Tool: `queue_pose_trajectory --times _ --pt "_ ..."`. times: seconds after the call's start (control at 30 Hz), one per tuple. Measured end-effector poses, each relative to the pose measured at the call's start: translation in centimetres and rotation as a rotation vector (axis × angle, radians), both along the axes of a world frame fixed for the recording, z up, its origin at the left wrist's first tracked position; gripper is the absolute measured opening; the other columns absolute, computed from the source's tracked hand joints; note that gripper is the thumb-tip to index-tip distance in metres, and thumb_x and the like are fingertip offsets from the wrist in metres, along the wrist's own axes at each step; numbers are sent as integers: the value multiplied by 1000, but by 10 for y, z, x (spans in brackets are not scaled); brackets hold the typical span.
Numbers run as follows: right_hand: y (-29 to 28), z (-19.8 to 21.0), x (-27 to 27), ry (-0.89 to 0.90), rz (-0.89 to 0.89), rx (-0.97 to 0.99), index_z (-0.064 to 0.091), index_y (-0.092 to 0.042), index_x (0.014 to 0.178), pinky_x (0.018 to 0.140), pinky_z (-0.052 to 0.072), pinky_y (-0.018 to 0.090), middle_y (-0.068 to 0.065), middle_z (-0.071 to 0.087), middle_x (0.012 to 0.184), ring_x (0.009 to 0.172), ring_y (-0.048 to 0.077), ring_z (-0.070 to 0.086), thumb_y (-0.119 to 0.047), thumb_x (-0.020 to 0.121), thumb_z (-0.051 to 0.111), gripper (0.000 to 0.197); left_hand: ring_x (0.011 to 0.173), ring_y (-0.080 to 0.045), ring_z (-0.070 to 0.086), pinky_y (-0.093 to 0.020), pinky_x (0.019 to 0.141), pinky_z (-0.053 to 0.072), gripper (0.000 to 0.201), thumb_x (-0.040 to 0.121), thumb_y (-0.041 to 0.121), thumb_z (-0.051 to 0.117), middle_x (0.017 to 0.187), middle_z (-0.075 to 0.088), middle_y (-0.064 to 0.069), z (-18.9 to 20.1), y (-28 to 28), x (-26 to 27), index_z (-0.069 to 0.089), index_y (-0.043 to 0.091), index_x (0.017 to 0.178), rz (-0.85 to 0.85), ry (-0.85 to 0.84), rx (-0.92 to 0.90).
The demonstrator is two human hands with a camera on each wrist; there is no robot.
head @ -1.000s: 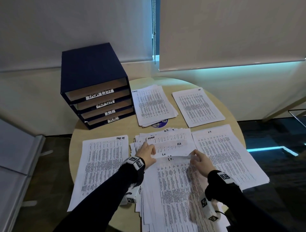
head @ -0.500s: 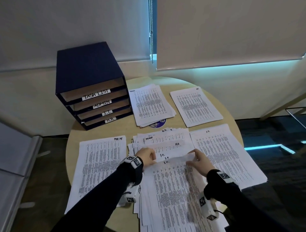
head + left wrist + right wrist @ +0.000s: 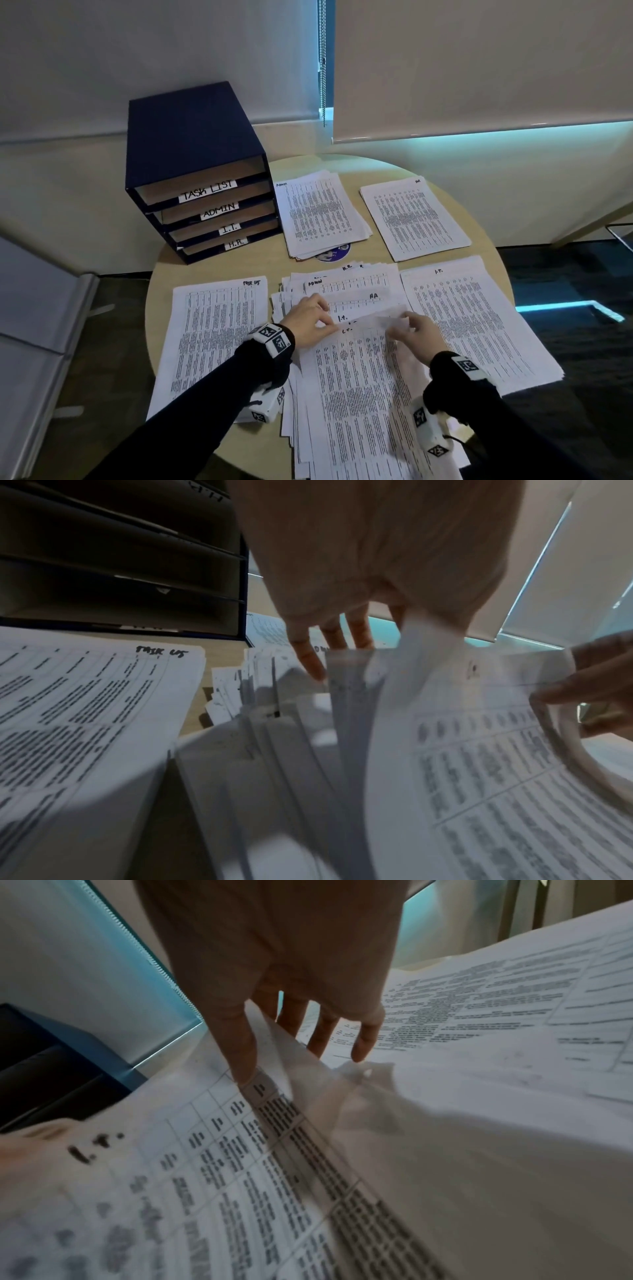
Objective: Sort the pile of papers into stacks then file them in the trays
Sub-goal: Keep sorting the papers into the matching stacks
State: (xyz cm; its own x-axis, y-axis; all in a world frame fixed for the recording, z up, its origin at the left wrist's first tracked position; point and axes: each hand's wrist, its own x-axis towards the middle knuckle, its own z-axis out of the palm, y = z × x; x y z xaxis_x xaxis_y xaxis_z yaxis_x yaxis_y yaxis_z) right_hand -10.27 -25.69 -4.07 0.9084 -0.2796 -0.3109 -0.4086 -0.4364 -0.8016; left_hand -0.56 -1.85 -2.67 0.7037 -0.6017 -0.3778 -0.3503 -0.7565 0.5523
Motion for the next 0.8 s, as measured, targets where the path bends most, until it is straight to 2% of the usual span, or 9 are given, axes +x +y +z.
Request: queue_pose_trajectory --times 0.07,0.13,0.27,0.33,0.47,0.53,0.6,0.7,0.8 --pt "1 2 0 16 6 34 62 -14 69 61 40 27 10 67 71 66 21 56 -15 80 72 15 113 -13 40 -32 102 34 48 100 46 39 120 43 4 -2 0 1 70 10 96 125 28 43" --pt "5 8 1 29 29 48 63 -11 70 59 43 25 2 66 66 63 14 57 -11 81 71 14 111 -20 45 -38 102 37 46 102 38 34 117 45 -1 -6 1 5 68 9 94 176 25 116" --pt "6 5 0 36 57 49 61 0 77 59 38 27 0 55 60 57 16 46 -9 79 72 14 96 -26 56 -42 92 48 18 93 31 53 104 48 1 -11 2 7 61 27 78 225 -27 181" --pt "6 4 -2 51 30 77 58 -10 88 62 46 30 1 59 66 60 20 53 -6 77 73 19 92 -22 57 -40 89 50 14 87 22 60 99 52 4 -9 2 7 56 29 76 242 -37 167" --pt "10 4 -8 38 -11 -17 35 -31 120 61 44 28 2 50 68 62 17 49 -3 78 72 63 83 -21 61 -38 78 53 23 78 6 63 84 60 6 -3 0 11 50 26 81 228 -30 112" --pt "9 5 -7 42 39 -43 44 -23 110 69 49 31 4 58 80 74 19 56 -4 80 70 44 82 -23 63 -35 77 53 22 79 5 66 80 61 5 1 -2 12 53 23 84 171 -45 109" --pt "6 8 -6 57 91 -69 50 -18 87 69 44 31 6 60 81 77 20 54 -7 83 67 20 85 -22 63 -33 81 51 16 81 7 67 82 63 3 5 -2 13 61 20 88 141 -84 108" --pt "5 7 -5 38 89 -57 56 -20 70 69 38 28 8 62 85 84 23 54 -8 83 67 21 90 -16 60 -28 89 47 12 88 14 66 95 67 0 9 1 11 69 17 99 112 -179 85" --pt "4 0 -5 25 18 -158 63 -18 71 93 36 38 5 46 118 113 24 39 -12 75 76 15 86 -8 54 -20 84 41 7 90 21 65 99 63 6 13 6 3 71 20 94 123 -213 -18"
